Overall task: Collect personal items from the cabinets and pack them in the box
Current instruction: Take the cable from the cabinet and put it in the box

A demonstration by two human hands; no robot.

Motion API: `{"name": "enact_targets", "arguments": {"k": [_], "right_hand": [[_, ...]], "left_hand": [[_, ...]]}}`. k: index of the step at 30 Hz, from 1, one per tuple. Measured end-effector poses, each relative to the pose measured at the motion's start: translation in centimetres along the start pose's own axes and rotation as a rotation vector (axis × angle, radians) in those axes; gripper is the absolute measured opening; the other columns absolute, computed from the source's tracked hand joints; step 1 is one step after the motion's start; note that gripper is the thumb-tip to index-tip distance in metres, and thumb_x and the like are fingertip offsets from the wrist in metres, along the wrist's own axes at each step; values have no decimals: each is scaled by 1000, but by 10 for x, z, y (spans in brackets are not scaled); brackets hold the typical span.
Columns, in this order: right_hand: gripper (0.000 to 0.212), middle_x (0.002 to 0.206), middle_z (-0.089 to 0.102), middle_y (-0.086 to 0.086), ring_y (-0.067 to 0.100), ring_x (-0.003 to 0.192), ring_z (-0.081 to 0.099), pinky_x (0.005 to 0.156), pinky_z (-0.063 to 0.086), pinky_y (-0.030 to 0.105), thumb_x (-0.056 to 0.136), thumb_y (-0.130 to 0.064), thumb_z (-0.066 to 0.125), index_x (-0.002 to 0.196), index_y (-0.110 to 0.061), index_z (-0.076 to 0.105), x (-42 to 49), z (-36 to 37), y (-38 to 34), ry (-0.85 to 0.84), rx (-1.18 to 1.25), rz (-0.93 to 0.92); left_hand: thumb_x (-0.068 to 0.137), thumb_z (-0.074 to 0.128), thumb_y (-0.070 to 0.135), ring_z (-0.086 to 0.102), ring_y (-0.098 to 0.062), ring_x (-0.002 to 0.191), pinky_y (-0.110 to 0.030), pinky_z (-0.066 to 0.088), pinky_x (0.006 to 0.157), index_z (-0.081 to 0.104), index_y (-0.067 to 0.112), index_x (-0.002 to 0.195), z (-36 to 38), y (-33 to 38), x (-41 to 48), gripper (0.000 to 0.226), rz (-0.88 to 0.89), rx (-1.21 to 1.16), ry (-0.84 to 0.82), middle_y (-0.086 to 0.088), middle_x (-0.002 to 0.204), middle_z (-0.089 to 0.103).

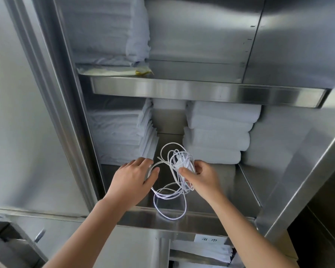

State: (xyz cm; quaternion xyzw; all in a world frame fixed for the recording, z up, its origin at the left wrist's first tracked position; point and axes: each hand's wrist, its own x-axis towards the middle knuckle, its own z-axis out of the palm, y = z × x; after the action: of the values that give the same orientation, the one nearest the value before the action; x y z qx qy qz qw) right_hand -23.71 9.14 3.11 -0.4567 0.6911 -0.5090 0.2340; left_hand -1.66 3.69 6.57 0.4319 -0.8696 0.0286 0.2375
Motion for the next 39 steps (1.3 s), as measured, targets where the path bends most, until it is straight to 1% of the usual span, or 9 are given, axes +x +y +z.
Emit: {"name": "enact_targets", "arguments": {"k": [3, 14, 19, 22, 24, 29, 32, 35, 39], "right_hand": [[40, 70, 74, 2, 25, 66, 71, 65, 58, 48, 67, -57, 72, 78, -19, 71, 1, -7, -14, 28, 12, -68], [28, 74, 74, -6, 16, 67, 70, 65, 59, 44, 72, -48, 77, 81, -23, 71, 5, -12, -34, 64, 21, -169], [27, 73, 74, -7, 11, 64, 69, 60, 55, 34, 71, -49, 76, 79, -24, 70, 5, -9, -34, 62, 37, -182], [29, 74, 75, -5, 16, 67, 71, 65, 59, 42, 69, -49, 76, 80, -22, 71, 4, -4, -36, 56, 63, -175], [30, 74, 75, -3, 20, 69, 71, 68, 60, 47, 70, -47, 76, 81, -20, 72, 3, 1, -39, 38, 82, -183], [22, 68, 72, -4, 12, 62, 65, 63, 55, 42, 72, -41, 78, 73, -22, 67, -4, 8, -38, -35, 128, -225], [21, 71, 73, -2, 18, 67, 68, 66, 56, 43, 74, -37, 81, 75, -20, 69, -10, 5, -35, -94, 147, -247], [27, 74, 75, -4, 21, 71, 71, 68, 58, 45, 70, -44, 79, 78, -21, 70, -18, -1, -32, -174, 157, -264], [30, 77, 76, -10, 14, 71, 72, 69, 60, 43, 68, -51, 77, 82, -25, 72, -37, -5, -32, -314, 160, -322]], "left_hand": [[98, 35, 55, 67, -21, 96, -33, 48, 77, 60, 25, 120, -8, 3, 6, 45, 1, 3, 14, 7, 118, 67], [97, 36, 54, 68, -20, 91, -32, 49, 76, 61, 26, 118, -15, -3, 13, 43, 13, -2, 58, 8, 115, 68], [97, 32, 56, 68, -19, 91, -32, 49, 76, 62, 25, 118, -9, -11, 10, 48, 12, -2, 50, 8, 114, 68], [96, 28, 57, 68, -20, 92, -33, 50, 75, 63, 25, 117, -4, -15, 7, 52, -5, -12, 44, 8, 113, 69], [96, 27, 58, 67, -19, 94, -35, 50, 78, 62, 26, 117, -1, -19, 2, 52, -30, -6, 31, 9, 114, 68], [97, 28, 56, 66, -19, 88, -33, 48, 75, 60, 26, 111, 4, -19, -26, 46, -80, 46, 16, 9, 100, 67], [98, 35, 53, 66, -18, 90, -32, 49, 75, 60, 26, 114, -2, -8, -42, 40, -132, 88, 42, 9, 102, 67], [99, 38, 51, 65, -17, 88, -29, 47, 72, 61, 28, 109, -13, 9, -60, 34, -201, 132, 65, 11, 98, 66], [99, 31, 56, 65, -19, 91, -32, 47, 74, 60, 27, 107, -25, 29, -104, 41, -323, 200, 11, 10, 98, 65]]}}
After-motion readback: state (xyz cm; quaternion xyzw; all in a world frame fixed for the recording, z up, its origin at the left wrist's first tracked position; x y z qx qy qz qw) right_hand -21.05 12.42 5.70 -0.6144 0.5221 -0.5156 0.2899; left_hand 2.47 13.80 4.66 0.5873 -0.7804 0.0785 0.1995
